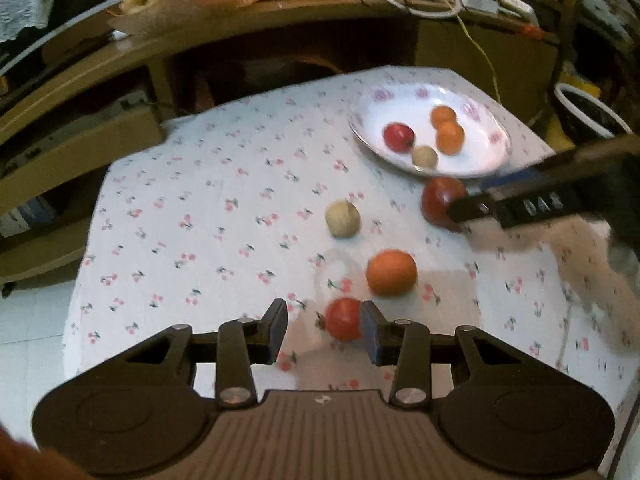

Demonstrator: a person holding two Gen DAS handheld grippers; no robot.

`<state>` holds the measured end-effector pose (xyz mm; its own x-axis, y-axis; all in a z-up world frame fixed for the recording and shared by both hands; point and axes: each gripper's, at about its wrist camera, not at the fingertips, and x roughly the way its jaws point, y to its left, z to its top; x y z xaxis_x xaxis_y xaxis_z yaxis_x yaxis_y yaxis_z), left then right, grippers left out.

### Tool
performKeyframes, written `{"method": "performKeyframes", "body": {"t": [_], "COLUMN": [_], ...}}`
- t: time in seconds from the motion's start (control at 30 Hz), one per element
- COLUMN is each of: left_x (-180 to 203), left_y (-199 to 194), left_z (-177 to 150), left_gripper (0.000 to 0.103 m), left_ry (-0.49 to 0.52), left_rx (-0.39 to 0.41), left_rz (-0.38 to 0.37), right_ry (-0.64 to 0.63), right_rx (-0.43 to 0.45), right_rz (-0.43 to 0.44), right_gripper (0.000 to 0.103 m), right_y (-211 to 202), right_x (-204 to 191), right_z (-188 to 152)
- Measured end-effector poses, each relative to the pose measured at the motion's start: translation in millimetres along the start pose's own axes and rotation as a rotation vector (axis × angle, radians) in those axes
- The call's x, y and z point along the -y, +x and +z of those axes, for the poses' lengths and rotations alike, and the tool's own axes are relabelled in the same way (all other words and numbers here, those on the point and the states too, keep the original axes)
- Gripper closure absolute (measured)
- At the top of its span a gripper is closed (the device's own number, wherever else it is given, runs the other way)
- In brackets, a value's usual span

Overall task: Organize fruits
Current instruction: 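Grasp a red tomato with the left tool while the right tool grasps the dark red tomato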

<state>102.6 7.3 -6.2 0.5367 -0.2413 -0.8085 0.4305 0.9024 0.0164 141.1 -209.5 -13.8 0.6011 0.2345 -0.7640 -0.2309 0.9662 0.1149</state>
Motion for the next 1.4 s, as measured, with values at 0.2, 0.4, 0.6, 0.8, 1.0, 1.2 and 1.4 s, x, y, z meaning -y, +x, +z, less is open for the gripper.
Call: {"method": "performKeyframes", "body": {"t": [0.2, 0.4, 0.6, 0.8, 1.0, 1.2, 1.4], "left_x": [6.9, 12.2, 7.7, 10.4, 9.4, 11.5, 10.7], "left_y": [17.5, 28.5, 32.2, 36.9, 33.8, 29.9, 18.7], "left_z": [-1.2, -2.5, 2.3, 5.8, 2.5, 2.8, -4.1], "left_gripper": [0.057, 0.057, 0.057, 0.058, 0.069, 0.069, 0.069], "left_ry": [0.034, 0.049, 0.017, 0.015, 0.006, 0.019, 0.022], "left_rx": [-0.013, -0.034, -0.016, -0.013, -0.007, -0.005, -0.008], "left_rz": [-0.039, -0.047, -0.055, -0.063, -0.059, -0.088, -0.116], "right_ry": [0.005, -0.002, -0.028, -0.033, -0.054, -0.073, -0.077], "right_rx": [-0.013, -0.038, -0.038, -0.035, -0.034, -0.038, -0.047], "right_rz": [0.022, 0.037, 0.041, 0.041, 0.066, 0.067, 0.025], "right_gripper": [0.049, 0.049, 0.049, 0.050, 0.064, 0.065, 0.065], "right_y": [10.4, 20.4, 29.7, 33.5, 33.2, 29.0, 3.7], "right_x": [-3.9, -7.8, -15.1, -17.1, -20.0, -18.5, -12.2], "right_z": [0.6, -1.7, 1.5, 5.5, 7.7, 7.2, -6.5]}}
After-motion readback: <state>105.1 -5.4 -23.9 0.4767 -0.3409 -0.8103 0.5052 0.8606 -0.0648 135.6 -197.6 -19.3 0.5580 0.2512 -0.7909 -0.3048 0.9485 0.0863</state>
